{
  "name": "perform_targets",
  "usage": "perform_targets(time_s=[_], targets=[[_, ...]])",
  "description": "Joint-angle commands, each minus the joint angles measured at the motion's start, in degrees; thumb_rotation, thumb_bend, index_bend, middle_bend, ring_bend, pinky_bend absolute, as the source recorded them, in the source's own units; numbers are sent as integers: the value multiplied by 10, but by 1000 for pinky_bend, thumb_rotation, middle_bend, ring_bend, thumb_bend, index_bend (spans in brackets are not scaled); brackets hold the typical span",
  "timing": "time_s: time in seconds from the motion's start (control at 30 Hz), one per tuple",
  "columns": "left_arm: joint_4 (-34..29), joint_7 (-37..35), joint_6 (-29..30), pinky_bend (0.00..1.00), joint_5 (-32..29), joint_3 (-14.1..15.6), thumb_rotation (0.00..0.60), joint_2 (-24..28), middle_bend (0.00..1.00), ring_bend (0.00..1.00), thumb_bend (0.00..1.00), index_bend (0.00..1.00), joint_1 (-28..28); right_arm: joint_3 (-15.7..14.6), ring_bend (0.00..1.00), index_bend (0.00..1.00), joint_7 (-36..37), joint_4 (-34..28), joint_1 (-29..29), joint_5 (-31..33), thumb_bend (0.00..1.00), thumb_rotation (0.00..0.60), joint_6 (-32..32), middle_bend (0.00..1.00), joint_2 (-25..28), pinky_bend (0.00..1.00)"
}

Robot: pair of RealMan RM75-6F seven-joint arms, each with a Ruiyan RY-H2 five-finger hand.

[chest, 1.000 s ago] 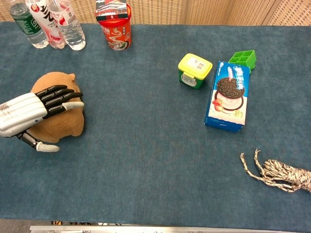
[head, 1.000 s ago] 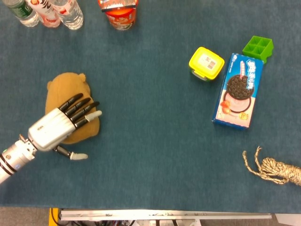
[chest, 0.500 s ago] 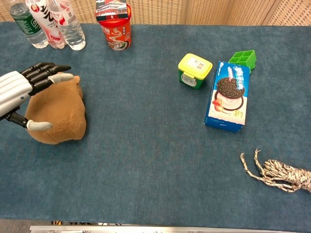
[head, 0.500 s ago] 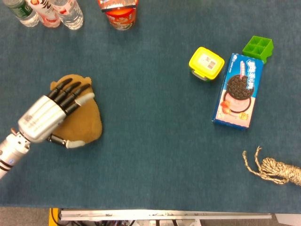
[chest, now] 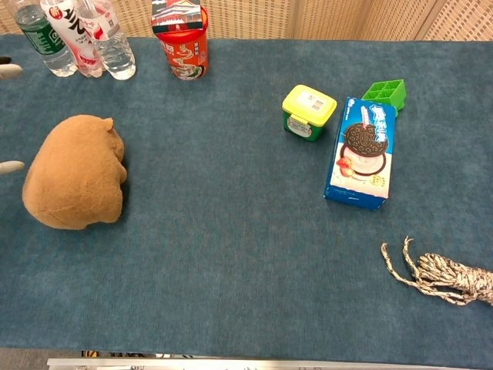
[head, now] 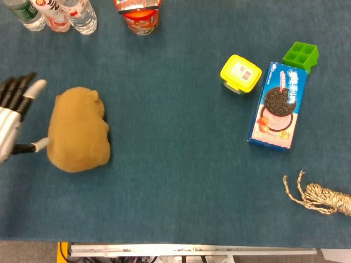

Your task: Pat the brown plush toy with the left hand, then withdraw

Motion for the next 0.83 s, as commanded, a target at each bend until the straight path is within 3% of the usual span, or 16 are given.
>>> perform_targets(time_s=[0.03, 0.83], targets=[[-39, 8, 1, 0, -26, -13, 600, 27, 0, 0, 35, 18, 23, -1, 407, 340, 2, 2, 0, 0, 338, 600, -1, 369, -1, 408], [-105, 74, 27, 0, -62, -43, 600, 59, 0, 0, 35, 18, 95, -6, 407, 340, 5, 0, 4, -6, 338, 600, -10, 370, 3, 408]])
